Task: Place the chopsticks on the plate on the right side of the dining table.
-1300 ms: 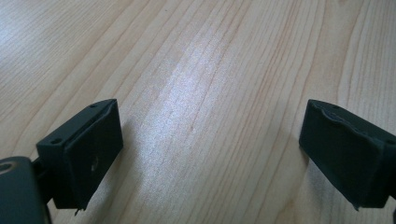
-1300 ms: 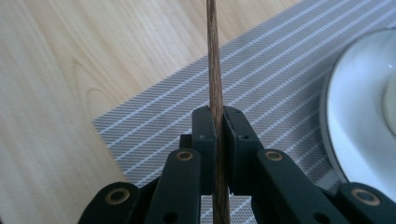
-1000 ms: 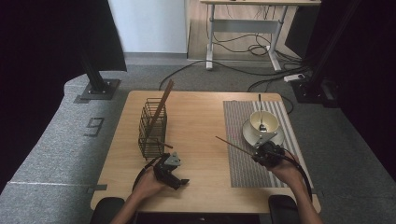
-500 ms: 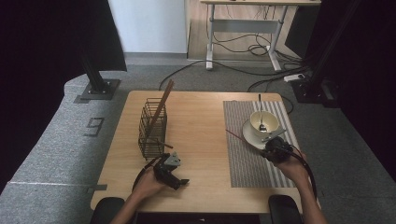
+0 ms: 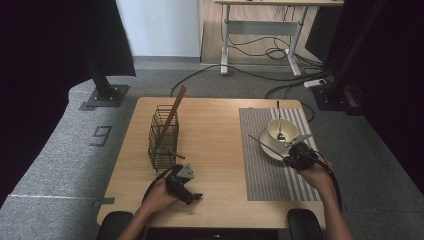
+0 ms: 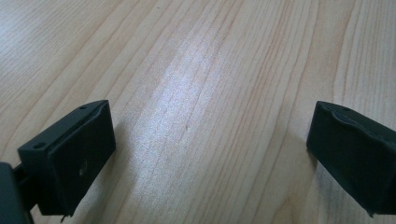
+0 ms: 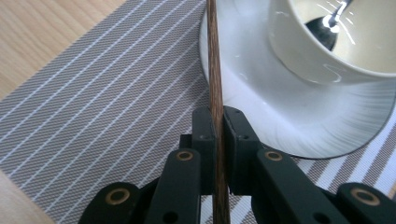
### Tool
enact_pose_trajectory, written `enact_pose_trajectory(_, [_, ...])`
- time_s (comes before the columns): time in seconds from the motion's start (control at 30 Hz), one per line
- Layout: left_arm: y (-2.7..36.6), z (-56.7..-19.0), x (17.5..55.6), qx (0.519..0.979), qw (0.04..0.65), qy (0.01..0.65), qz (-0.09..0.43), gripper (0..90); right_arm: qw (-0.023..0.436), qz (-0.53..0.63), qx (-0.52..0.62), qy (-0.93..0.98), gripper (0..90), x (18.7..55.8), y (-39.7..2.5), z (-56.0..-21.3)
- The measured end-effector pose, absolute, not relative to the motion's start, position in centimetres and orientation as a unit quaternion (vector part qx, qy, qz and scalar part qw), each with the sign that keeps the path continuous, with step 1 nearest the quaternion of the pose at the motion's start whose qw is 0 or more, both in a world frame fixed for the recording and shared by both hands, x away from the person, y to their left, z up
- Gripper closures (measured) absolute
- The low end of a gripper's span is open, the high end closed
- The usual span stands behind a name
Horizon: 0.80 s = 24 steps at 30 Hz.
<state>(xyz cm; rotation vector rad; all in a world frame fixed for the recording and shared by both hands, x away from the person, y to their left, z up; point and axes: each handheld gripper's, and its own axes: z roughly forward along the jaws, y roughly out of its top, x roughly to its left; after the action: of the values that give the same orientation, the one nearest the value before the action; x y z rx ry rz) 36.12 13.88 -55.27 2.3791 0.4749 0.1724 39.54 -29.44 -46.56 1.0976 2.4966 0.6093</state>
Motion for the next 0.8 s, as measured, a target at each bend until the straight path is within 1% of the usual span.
enact_pose_trajectory(0.8, [13.8, -55.3, 36.1, 0.917, 0.347, 0.183, 0.065, 0.0, 0.166, 0.201, 0.416, 0.871, 82.7, 41.7, -31.7, -47.9])
